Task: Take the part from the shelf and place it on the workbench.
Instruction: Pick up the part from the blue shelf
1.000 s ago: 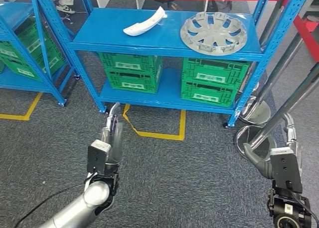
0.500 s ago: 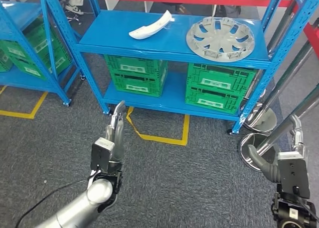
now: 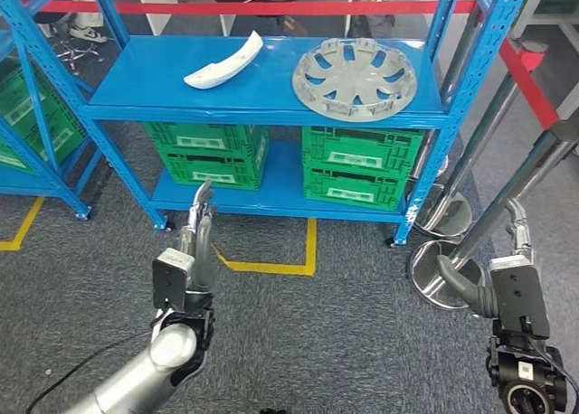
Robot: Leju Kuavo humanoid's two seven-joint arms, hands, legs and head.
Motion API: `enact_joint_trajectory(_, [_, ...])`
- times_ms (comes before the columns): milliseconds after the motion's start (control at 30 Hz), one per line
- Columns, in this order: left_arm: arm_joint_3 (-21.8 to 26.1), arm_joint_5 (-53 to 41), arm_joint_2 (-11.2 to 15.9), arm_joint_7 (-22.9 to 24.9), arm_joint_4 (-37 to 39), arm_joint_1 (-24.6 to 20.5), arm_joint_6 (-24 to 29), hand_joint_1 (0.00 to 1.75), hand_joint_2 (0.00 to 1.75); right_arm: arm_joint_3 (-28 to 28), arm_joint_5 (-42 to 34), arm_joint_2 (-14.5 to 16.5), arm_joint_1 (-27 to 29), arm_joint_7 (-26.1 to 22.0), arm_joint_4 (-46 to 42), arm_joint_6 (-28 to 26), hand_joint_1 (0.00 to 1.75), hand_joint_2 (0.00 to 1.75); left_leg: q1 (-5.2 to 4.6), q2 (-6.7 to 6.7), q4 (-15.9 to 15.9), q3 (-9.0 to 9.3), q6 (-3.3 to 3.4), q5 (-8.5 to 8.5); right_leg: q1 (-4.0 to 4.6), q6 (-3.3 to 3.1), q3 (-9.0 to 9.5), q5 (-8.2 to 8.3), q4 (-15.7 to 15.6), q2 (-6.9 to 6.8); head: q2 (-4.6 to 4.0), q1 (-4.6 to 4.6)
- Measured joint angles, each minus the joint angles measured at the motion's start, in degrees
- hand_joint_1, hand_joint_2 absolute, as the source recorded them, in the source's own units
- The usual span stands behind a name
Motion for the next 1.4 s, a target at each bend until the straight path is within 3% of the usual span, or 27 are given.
enact_joint_trajectory(67, [-0.03,0.15,0.02,-0.14,-0.01,-0.35,-0.01,0.00,0.00,-0.02,-0.13,-0.01,-0.58,0.44,0.14,0.48,0.00,1.75,-0.01,-0.11,-0.51,0.96,0.21,-0.46,0.05,0.61,0.78,-0.18,0.23,0.19,0.00,0.03])
enact_joint_trajectory(133, [-0.04,0.20,0.01,-0.21,-0.01,-0.77,-0.10,0.00,0.00,-0.02,-0.14,-0.03,-1.20,0.74,0.20,0.76,0.00,1.75,0.25,0.01,-1.04,2.40,0.66,-1.12,0.02,1.18,-0.24,-0.09,2.89,-0.52,0.01,0.13])
enact_joint_trajectory(200, [-0.05,0.23,0.01,-0.22,0.00,-1.03,-0.21,0.00,0.00,0.02,-0.13,-0.07,-1.80,1.00,0.37,0.88,0.00,1.75,0.37,0.08,-1.25,3.83,1.00,-2.04,-0.11,1.70,-4.33,-1.15,9.58,-1.45,0.01,0.40])
enact_joint_trajectory(267, [-0.06,0.28,0.02,-0.22,0.00,-1.09,-0.23,0.00,0.00,0.02,-0.15,-0.14,-2.01,1.25,0.63,1.15,0.00,1.75,0.37,0.13,-1.24,5.15,1.12,-3.23,-0.20,2.10,-9.41,-4.08,16.03,-1.77,0.00,0.58])
enact_joint_trajectory(333, [-0.07,0.40,0.03,-0.22,0.00,-1.07,-0.24,0.00,0.00,0.04,-0.30,-0.20,-2.13,1.44,0.92,1.69,0.00,1.75,0.37,0.11,-1.23,6.92,1.08,-4.62,-0.25,2.19,-12.07,-5.87,16.55,-1.85,0.00,0.67])
enact_joint_trajectory(367, [-0.07,0.49,0.03,-0.22,0.00,-1.07,-0.24,0.00,0.00,0.07,-0.40,-0.22,-2.31,1.51,1.08,1.96,0.00,1.75,0.37,0.11,-1.22,7.92,1.02,-5.32,-0.26,2.09,-12.26,-5.06,14.54,-1.88,0.00,0.70])
enact_joint_trajectory(433, [-0.08,0.67,0.03,-0.24,0.03,-1.10,-0.24,0.00,0.00,0.13,-0.64,-0.34,-2.86,1.61,1.44,2.35,0.00,1.75,0.32,0.12,-1.18,9.83,0.73,-6.83,-0.13,1.55,-11.62,1.82,7.31,-1.96,0.00,0.88])
enact_joint_trajectory(500, [-0.11,0.94,0.02,-0.38,0.11,-1.13,-0.25,0.00,0.00,0.27,-0.98,-0.47,-3.41,1.66,1.90,2.57,0.00,1.75,0.22,0.04,-1.31,10.75,0.17,-7.94,0.22,0.82,-10.71,7.52,2.47,-2.03,0.00,1.27])
enact_joint_trajectory(567, [-0.20,1.18,0.03,-0.67,0.18,-1.21,-0.26,0.00,0.00,0.40,-1.30,-0.50,-3.92,1.56,2.24,2.61,0.00,1.75,0.15,-0.02,-1.43,11.05,-0.39,-8.25,0.38,0.15,-10.04,7.96,1.68,-1.95,0.00,1.49])
enact_joint_trajectory(633, [-0.26,1.34,0.07,-0.99,0.20,-1.44,-0.26,0.00,0.00,0.46,-1.52,-0.50,-4.49,1.37,2.37,2.57,0.00,1.75,0.23,0.07,0.39,10.34,-0.91,-8.25,0.08,-0.37,-9.14,7.85,0.91,-1.80,0.00,1.39])
enact_joint_trajectory(667, [-0.28,1.45,0.09,-1.11,0.21,-1.57,-0.26,0.00,0.00,0.49,-1.63,-0.50,-4.75,1.30,2.45,2.57,0.00,1.75,0.33,0.10,2.91,8.88,-1.23,-8.58,-0.08,-0.61,-8.48,7.72,0.47,-1.75,0.00,1.30])
enact_joint_trajectory(767, [-0.32,1.72,0.18,-1.21,0.27,-1.54,-0.26,0.00,0.00,0.54,-1.93,-0.50,-5.08,1.20,2.87,2.60,0.00,1.75,0.94,0.16,13.71,1.26,-2.31,-11.99,-0.25,-1.03,-6.95,6.84,-0.26,-1.73,0.00,1.05])
enact_joint_trajectory(800, [-0.33,1.81,0.24,-1.21,0.31,-1.45,-0.26,0.00,0.00,0.56,-1.98,-0.50,-5.08,1.20,3.05,2.66,0.00,1.75,1.13,0.18,15.48,-0.75,-2.57,-12.78,-0.29,-1.02,-6.47,6.42,-0.29,-1.68,0.00,1.01])
enact_joint_trajectory(833, [-0.34,1.92,0.29,-1.21,0.34,-1.40,-0.26,0.00,0.00,0.59,-2.03,-0.50,-5.09,1.19,3.23,2.75,0.00,1.75,1.28,0.19,15.34,-1.82,-2.74,-12.42,-0.36,-0.95,-5.92,5.95,-0.28,-1.60,0.00,0.94])
enact_joint_trajectory(867, [-0.34,2.03,0.32,-1.21,0.36,-1.38,-0.26,0.00,0.00,0.63,-2.05,-0.50,-5.13,1.19,3.39,2.89,0.00,1.75,1.41,0.20,13.12,-1.88,-2.82,-10.49,-0.43,-0.85,-5.23,5.44,-0.28,-1.50,0.00,0.85])
enact_joint_trajectory(933, [-0.35,2.21,0.37,-1.21,0.38,-1.39,-0.26,0.00,0.00,0.72,-2.18,-0.50,-5.40,1.20,3.72,3.32,0.00,1.75,1.54,0.21,4.99,-0.10,-2.66,-3.93,-0.49,-0.43,-3.85,4.31,-0.24,-1.37,0.00,0.67])
enact_joint_trajectory(1000, [-0.38,2.34,0.43,-1.21,0.43,-1.35,-0.23,0.00,0.00,0.75,-2.47,-0.50,-6.05,1.39,4.15,4.00,0.00,1.75,1.33,0.30,-0.50,1.25,-2.11,-0.58,-0.44,0.19,-3.30,3.41,-0.11,-1.17,0.00,0.65])
enact_joint_trajectory(1100, [-0.42,2.44,0.55,-1.22,0.48,-1.20,-0.18,0.00,0.00,0.84,-2.92,-0.52,-7.16,1.91,4.92,5.29,0.00,1.75,1.04,0.21,-1.10,1.63,-1.33,-0.15,-0.38,1.09,-3.13,2.69,-0.25,-1.01,0.01,0.65])
enact_joint_trajectory(1200, [-0.42,2.46,0.61,-1.23,0.49,-1.27,-0.17,0.00,0.00,1.10,-3.31,-0.69,-8.49,2.51,5.67,6.47,0.00,1.75,1.10,0.11,-1.41,2.18,-1.41,-0.25,-0.37,0.98,-2.46,2.71,-0.42,-1.08,0.01,0.65])
enact_joint_trajectory(1400, [-0.42,2.46,0.64,-1.23,0.50,-1.19,-0.17,0.00,0.00,1.44,-3.49,-1.10,-9.86,2.85,6.83,6.90,0.00,1.75,0.92,-0.08,-1.41,2.51,-0.76,-0.85,-0.43,0.94,-1.42,2.35,-1.71,-1.55,0.00,0.76])
